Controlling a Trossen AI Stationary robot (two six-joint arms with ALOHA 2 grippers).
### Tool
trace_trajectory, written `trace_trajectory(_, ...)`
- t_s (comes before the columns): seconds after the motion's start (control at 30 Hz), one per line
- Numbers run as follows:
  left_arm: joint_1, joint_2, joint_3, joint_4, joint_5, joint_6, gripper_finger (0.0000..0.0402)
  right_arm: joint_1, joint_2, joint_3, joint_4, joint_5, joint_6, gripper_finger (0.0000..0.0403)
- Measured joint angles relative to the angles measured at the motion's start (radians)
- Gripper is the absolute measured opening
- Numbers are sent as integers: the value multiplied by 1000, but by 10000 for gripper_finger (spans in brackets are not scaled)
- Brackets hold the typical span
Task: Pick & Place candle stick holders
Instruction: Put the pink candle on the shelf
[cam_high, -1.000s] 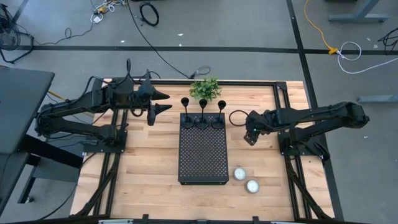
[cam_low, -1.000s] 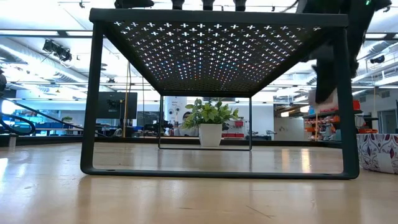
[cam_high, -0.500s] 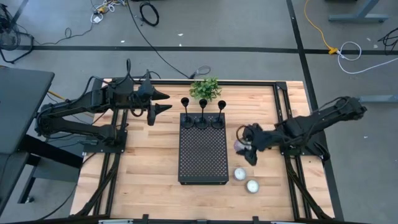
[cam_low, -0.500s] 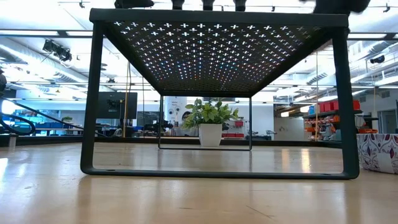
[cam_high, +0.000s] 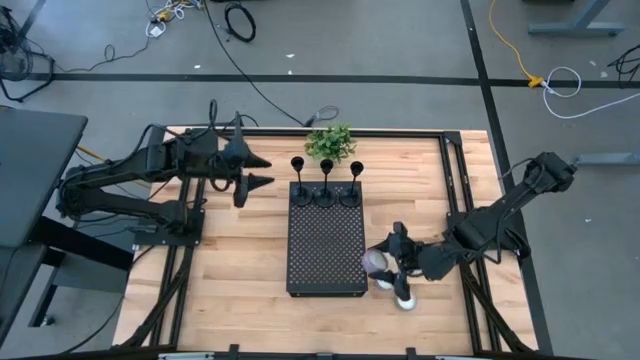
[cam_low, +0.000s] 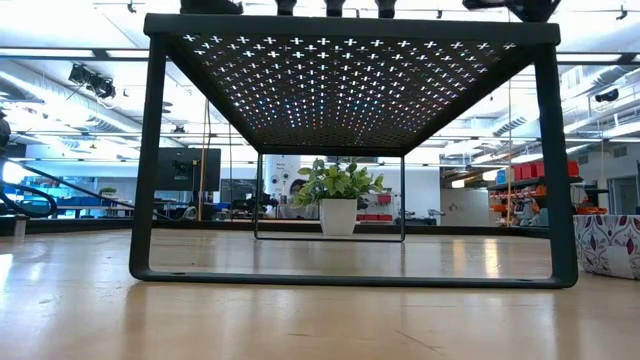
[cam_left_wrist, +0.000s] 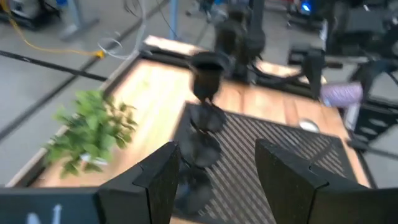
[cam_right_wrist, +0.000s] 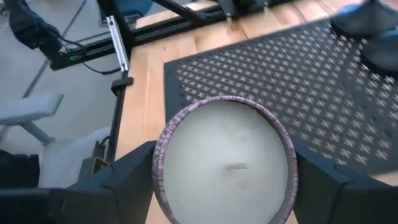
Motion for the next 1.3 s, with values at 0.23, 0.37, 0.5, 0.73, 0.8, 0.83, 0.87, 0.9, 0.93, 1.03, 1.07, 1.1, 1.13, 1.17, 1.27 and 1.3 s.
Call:
trace_trajectory(0.23, -165, 2, 0, -46, 21, -49, 209, 27, 69, 0, 172, 67, -69, 286)
trace_trajectory(0.37, -303, 13, 0, -28, -39, -81, 209, 26, 109, 0, 265, 67, -117, 286)
trace_trajectory(0.5, -430, 61, -1, -16, -163, -114, 209, 24, 139, 0, 369, 64, -194, 286)
trace_trajectory(0.73, -554, 209, 1, 190, -237, -122, 209, 8, 186, 0, 440, 62, -232, 286)
trace_trajectory(0.8, -565, 258, 1, 233, -238, -117, 209, 5, 198, 0, 463, 49, -238, 286)
trace_trajectory(0.83, -565, 279, 0, 239, -244, -119, 209, 4, 204, 0, 475, 38, -249, 286)
trace_trajectory(0.87, -565, 299, 0, 254, -250, -121, 209, 3, 213, 8, 480, 27, -259, 286)
trace_trajectory(0.9, -563, 318, 0, 272, -260, -122, 209, 4, 222, 18, 482, 21, -273, 286)
trace_trajectory(0.93, -563, 336, 0, 283, -273, -123, 209, 4, 234, 30, 478, 27, -284, 286)
trace_trajectory(1.03, -562, 389, 0, 331, -294, -109, 209, 4, 267, 81, 435, 26, -318, 286)
trace_trajectory(1.07, -562, 402, 0, 331, -294, -97, 209, 4, 278, 96, 419, 27, -325, 286)
trace_trajectory(1.1, -562, 413, 0, 331, -294, -87, 209, 4, 287, 111, 411, 27, -331, 286)
trace_trajectory(1.13, -563, 423, 0, 332, -293, -73, 209, 4, 293, 119, 396, 26, -335, 286)
trace_trajectory(1.17, -565, 434, 0, 337, -293, -58, 209, 4, 296, 125, 381, 27, -335, 286)
trace_trajectory(1.27, -589, 463, -1, 341, -294, 27, 209, -3, 301, 135, 373, 29, -335, 286)
trace_trajectory(1.3, -599, 474, 0, 363, -294, 56, 209, -5, 301, 135, 373, 30, -336, 286)
